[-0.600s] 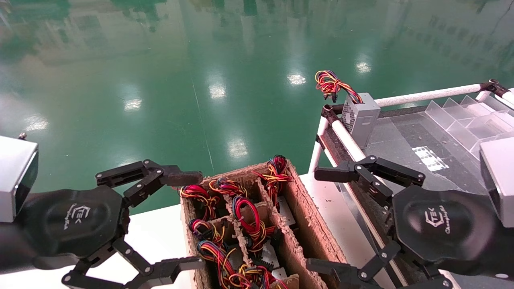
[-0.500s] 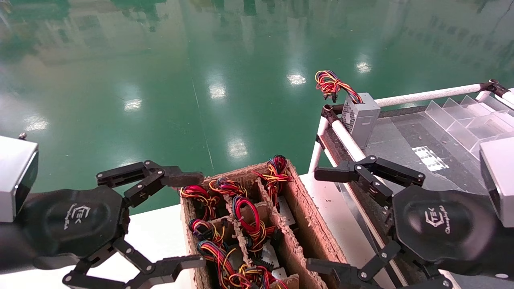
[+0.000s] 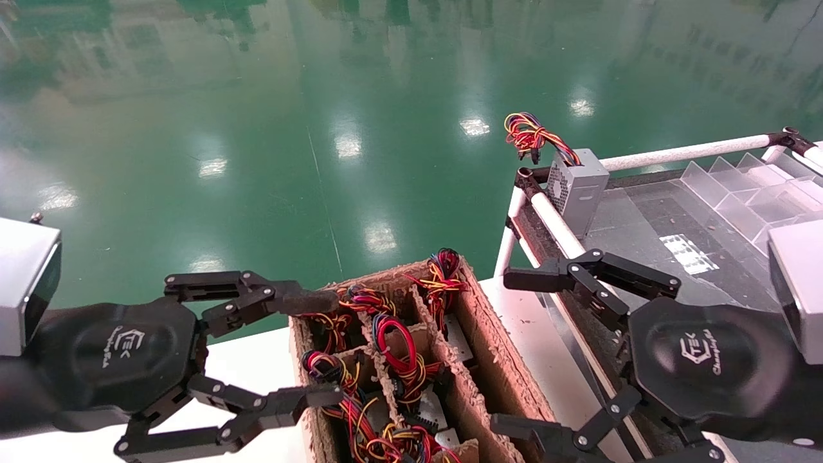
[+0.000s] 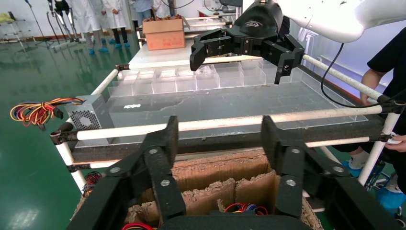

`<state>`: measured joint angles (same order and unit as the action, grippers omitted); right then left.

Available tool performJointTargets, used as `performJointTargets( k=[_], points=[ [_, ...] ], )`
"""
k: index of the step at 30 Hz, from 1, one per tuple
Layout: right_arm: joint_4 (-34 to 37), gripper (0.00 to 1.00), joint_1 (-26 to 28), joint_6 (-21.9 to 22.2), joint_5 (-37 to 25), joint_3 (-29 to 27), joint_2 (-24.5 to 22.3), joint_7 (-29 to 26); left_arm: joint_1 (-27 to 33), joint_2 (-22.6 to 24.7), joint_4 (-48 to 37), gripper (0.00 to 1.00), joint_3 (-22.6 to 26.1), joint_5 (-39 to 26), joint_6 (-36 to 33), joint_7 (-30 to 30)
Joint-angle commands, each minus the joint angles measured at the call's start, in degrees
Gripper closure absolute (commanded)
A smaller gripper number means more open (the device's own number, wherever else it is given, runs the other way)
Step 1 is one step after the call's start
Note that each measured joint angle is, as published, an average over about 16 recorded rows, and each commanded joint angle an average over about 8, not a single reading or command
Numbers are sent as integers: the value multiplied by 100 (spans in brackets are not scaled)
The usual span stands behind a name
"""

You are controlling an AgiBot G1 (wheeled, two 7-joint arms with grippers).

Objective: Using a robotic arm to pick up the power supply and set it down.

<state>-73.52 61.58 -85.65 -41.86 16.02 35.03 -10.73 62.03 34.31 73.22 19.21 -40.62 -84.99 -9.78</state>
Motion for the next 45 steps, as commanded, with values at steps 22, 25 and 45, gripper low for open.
performJointTargets(
  k=[22,25,45],
  points=[
    [0,0,0,0,0,0,0,0,0,0,0,95,0,0,0,0],
    [0,0,0,0,0,0,0,0,0,0,0,58,0,0,0,0],
    [125,0,186,554,-687,224,191,-87,2,0,-3,0,2,1,-1,2]
  ],
)
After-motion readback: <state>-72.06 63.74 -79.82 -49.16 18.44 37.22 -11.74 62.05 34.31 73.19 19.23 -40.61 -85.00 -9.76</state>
